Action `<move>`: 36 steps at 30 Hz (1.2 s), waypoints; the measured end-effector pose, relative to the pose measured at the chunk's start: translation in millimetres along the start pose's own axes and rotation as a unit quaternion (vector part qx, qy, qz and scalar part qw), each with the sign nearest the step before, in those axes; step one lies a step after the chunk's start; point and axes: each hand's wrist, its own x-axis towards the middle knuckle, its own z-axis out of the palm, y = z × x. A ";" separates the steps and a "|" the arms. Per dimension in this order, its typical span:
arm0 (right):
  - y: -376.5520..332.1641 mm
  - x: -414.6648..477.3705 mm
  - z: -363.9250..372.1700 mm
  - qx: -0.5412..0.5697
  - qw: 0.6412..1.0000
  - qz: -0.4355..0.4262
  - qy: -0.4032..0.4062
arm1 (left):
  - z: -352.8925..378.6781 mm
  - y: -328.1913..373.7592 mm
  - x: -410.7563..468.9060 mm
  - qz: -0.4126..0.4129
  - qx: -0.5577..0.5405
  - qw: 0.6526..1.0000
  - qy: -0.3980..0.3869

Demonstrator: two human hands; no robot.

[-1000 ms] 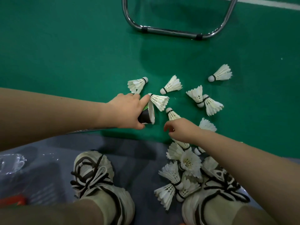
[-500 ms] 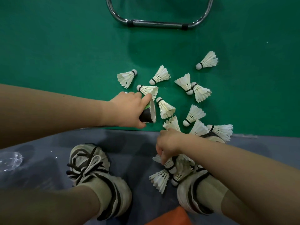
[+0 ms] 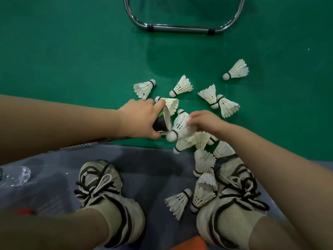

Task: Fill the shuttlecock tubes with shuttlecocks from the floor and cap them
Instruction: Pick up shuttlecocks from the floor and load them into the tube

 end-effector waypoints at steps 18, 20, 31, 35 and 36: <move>-60.5 21.9 13.1 0.094 0.990 -0.096 0.038 | -6.7 -23.5 24.1 -0.078 -0.072 0.994 0.003; -61.1 23.9 18.8 0.140 0.987 -0.079 -0.017 | -7.6 -24.7 23.6 -0.085 -0.068 0.994 0.006; -63.2 22.7 30.7 0.075 0.985 -0.067 -0.139 | -3.6 -13.3 14.1 -0.049 -0.052 0.997 0.017; -61.5 18.4 40.6 0.046 0.986 -0.063 -0.148 | -1.6 -3.2 11.4 -0.035 -0.044 0.998 0.012; -60.2 18.1 41.7 0.041 0.987 -0.059 -0.146 | -0.9 -1.5 10.9 -0.031 -0.042 0.999 0.010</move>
